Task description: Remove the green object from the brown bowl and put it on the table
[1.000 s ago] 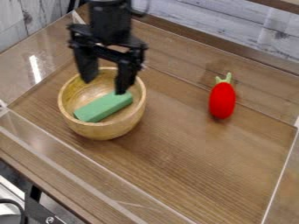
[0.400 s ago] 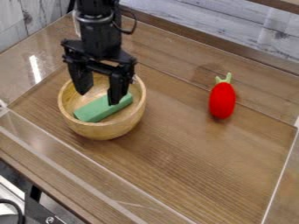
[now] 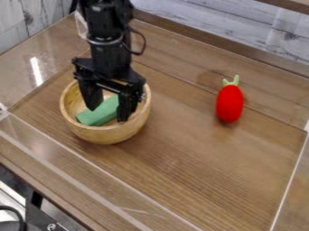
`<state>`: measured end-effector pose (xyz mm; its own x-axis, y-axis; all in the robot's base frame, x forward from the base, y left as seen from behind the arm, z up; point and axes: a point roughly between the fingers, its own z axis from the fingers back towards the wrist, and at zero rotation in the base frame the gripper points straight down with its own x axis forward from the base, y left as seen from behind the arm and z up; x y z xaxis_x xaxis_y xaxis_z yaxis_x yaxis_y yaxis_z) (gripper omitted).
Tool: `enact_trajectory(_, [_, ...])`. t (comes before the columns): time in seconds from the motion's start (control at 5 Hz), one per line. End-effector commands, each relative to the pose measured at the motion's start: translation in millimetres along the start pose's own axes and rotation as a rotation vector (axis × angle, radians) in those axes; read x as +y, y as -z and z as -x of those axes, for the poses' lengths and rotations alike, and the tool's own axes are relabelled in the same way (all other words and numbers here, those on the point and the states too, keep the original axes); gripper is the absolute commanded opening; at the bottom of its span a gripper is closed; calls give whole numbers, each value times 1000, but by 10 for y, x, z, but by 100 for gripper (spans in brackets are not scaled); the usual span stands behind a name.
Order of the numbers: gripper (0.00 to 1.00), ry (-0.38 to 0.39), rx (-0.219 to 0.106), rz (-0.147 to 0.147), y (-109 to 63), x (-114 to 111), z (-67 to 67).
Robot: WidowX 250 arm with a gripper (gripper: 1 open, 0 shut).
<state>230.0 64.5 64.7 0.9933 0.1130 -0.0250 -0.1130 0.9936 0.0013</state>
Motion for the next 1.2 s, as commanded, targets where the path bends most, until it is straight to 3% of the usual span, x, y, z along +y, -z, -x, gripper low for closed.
enact_trajectory(0.0, [100,69,-40,-7,22,-32,-58])
enact_trajectory(0.4, [100,126,-54,-1,17,255,-233])
enact_trajectory(0.8, [100,86,-68,18,93,332,-247])
enact_trajectory(1.0, [100,54,-75,27,3,287,-196])
